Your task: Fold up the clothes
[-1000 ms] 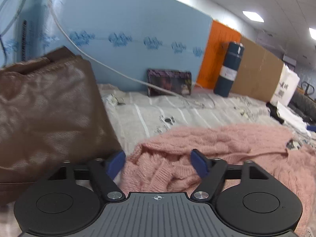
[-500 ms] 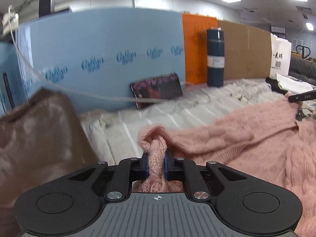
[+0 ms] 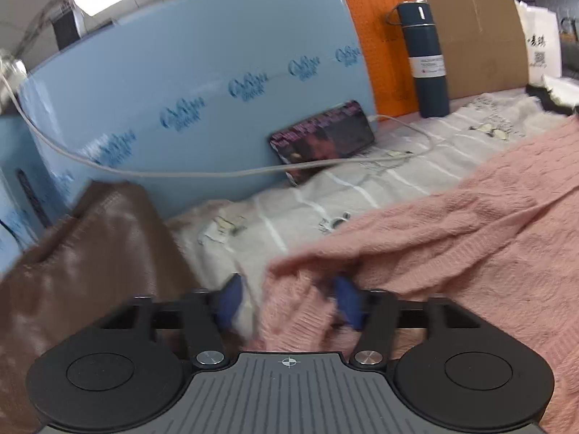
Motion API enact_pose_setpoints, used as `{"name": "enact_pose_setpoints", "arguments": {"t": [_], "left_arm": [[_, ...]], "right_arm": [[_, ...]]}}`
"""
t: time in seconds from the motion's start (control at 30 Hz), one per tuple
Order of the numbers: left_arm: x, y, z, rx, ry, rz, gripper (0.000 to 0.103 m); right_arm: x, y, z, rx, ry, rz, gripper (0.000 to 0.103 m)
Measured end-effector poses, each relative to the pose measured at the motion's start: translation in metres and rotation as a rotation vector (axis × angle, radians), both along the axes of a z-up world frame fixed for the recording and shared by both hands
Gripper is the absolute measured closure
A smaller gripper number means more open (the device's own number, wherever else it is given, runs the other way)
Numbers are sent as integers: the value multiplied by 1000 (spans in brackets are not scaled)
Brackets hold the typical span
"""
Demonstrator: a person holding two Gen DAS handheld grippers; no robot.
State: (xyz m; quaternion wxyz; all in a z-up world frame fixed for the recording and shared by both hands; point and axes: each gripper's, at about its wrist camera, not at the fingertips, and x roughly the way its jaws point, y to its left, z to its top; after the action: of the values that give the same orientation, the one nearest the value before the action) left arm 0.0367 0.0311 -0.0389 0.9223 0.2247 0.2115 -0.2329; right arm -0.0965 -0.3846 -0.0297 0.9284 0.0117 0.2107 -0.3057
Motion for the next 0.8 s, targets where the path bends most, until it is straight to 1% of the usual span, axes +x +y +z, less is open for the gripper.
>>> {"name": "enact_pose_setpoints", "arguments": {"t": [0.03, 0.07, 0.1, 0.13, 0.2, 0.23, 0.27, 0.3, 0.33, 0.37, 0.43, 0.47, 0.5, 0.53, 0.57, 0.63, 0.73, 0.77, 0.8], "left_arm": [[-3, 1, 4, -6, -18, 0, 25], [-6, 2, 7, -12, -37, 1, 25], [-9, 4, 11, -18, -55, 1, 24], [-12, 5, 14, -24, -74, 1, 24], [-15, 2, 16, -43, -63, -31, 22], [-16, 0, 16, -48, -55, -50, 22], [-16, -4, 12, -29, -38, -66, 21], [-16, -8, 8, -8, -21, -81, 18], [-14, -12, 1, 32, 2, -83, 17], [-14, -14, -5, 58, 14, -81, 17], [-12, -9, -8, 31, 27, -72, 15], [-11, -6, -7, 13, 39, -66, 15], [-11, -5, -8, 3, 41, -65, 14], [-11, -3, -8, -6, 42, -64, 14], [-12, -2, -8, -9, 40, -65, 14], [-13, -1, -8, -15, 36, -68, 14], [-13, 3, -8, -33, 43, -73, 14], [-12, 3, -8, -39, 46, -75, 14], [-11, 3, -8, -40, 48, -78, 14]], "right_arm": [[-2, 6, 8, -19, -26, 0, 45], [-4, 13, 16, -36, -52, 4, 45], [-4, 21, 23, -30, -77, 36, 45], [-2, 28, 28, 23, -90, 102, 45], [5, 43, 38, 135, -112, 236, 45], [14, 53, 36, 228, -100, 336, 46], [24, 63, 34, 315, -86, 432, 46], [35, 79, 29, 360, -56, 505, 47], [45, 94, 24, 405, -26, 578, 48], [56, 109, 18, 445, 6, 648, 49], [74, 141, 7, 447, 79, 738, 53], [83, 156, 2, 437, 116, 767, 54], [90, 167, -3, 427, 146, 782, 60], [96, 176, -7, 414, 174, 793, 70], [100, 183, -10, 403, 191, 801, 83], [96, 186, -5, 374, 166, 799, 93], [84, 175, 11, 340, 94, 746, 93], [82, 172, 14, 327, 85, 731, 93], [87, 169, 14, 327, 97, 728, 93]]}}
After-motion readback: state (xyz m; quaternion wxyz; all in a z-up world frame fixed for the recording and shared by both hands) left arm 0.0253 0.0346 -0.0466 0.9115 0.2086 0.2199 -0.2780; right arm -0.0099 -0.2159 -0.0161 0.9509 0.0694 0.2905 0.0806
